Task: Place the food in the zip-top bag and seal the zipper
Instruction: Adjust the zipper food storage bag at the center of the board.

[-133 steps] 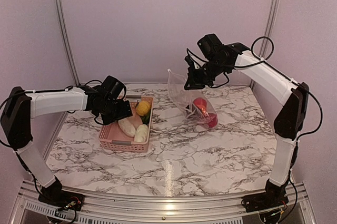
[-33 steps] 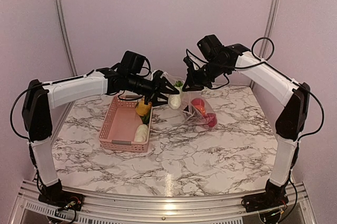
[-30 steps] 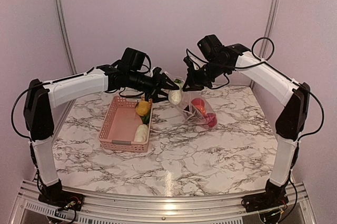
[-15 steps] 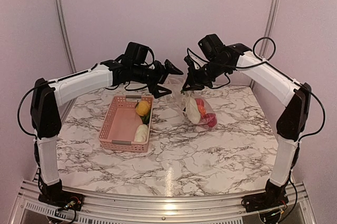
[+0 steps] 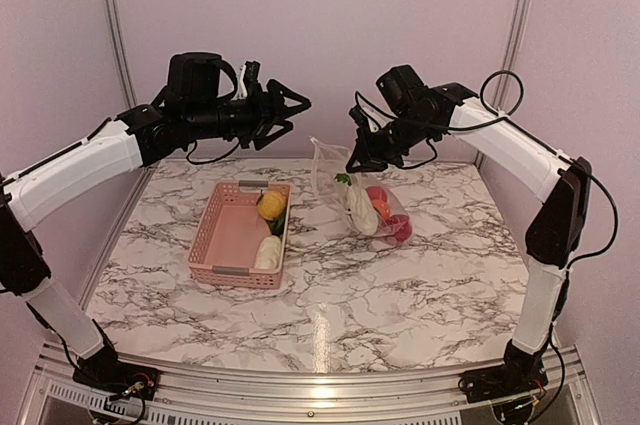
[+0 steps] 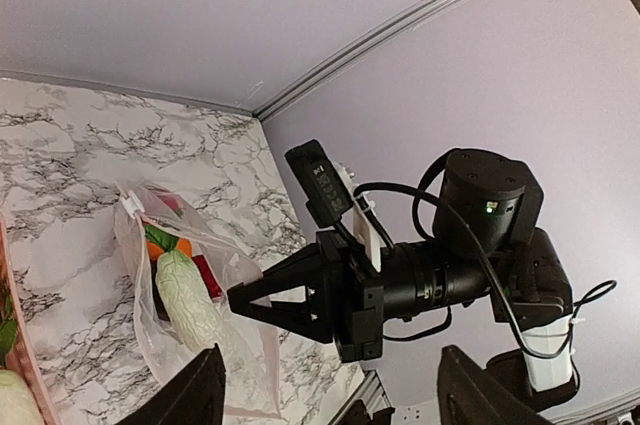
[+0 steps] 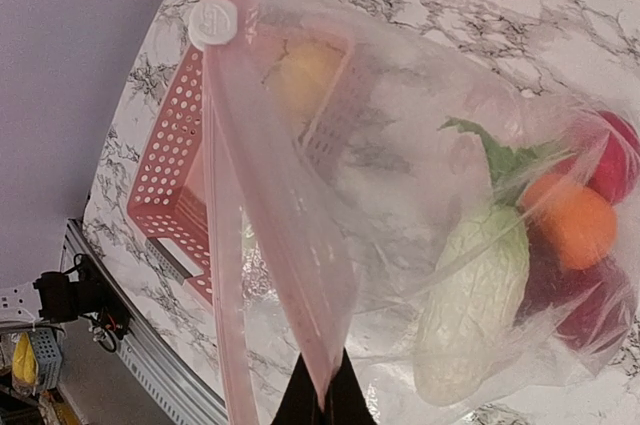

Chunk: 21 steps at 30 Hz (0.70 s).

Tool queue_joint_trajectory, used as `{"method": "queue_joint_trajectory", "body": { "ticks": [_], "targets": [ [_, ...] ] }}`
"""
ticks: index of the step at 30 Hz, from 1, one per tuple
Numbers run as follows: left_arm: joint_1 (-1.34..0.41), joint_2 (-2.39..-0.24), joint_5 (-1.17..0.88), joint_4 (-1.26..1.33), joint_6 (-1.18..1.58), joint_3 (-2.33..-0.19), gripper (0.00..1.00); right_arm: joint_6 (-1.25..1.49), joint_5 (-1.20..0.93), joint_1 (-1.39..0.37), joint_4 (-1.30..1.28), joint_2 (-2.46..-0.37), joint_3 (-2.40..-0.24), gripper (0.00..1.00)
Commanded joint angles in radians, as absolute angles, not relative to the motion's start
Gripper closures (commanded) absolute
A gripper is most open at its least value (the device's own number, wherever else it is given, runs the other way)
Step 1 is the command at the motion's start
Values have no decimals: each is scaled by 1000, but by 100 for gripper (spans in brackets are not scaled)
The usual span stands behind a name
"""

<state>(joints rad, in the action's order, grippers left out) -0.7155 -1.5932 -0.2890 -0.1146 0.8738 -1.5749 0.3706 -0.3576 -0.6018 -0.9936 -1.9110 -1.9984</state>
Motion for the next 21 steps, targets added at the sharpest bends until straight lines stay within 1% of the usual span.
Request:
{"method": "queue_joint_trajectory", "body": {
  "ticks": [1,4,5,7,11,13,14,16,18,19,21],
  "targets": [
    [-728,-1708,-270,-366,760,-1607,40,384,-375,-597,-963,-1889,-2008,100],
    [-733,-1729,-307,-343,777,-1556,56,382,-381,-598,-969,-1897,-2020,100],
    [-734,-1732,-317,-313,781,-1537,59,381,-382,-597,-972,-1900,-2024,100],
    [-734,-1751,-319,-310,787,-1535,60,378,-381,-598,-976,-1902,-2031,100],
    [-738,-1821,-343,-340,779,-1596,59,373,-378,-597,-983,-1904,-2032,100],
    [-740,-1857,-343,-335,787,-1620,61,372,-375,-597,-986,-1902,-2029,100],
    [-741,-1876,-347,-329,793,-1632,65,371,-373,-598,-986,-1901,-2029,100],
    [-741,-1917,-372,-310,807,-1679,78,371,-368,-597,-990,-1898,-2029,100],
    [-746,-1950,-394,-280,831,-1722,95,368,-359,-590,-1002,-1896,-2041,100],
    [-749,-1962,-400,-255,841,-1739,100,363,-348,-581,-1019,-1896,-2058,100],
    [-752,-1983,-387,-207,875,-1771,100,351,-316,-548,-1067,-1900,-2107,100]
  ]
}}
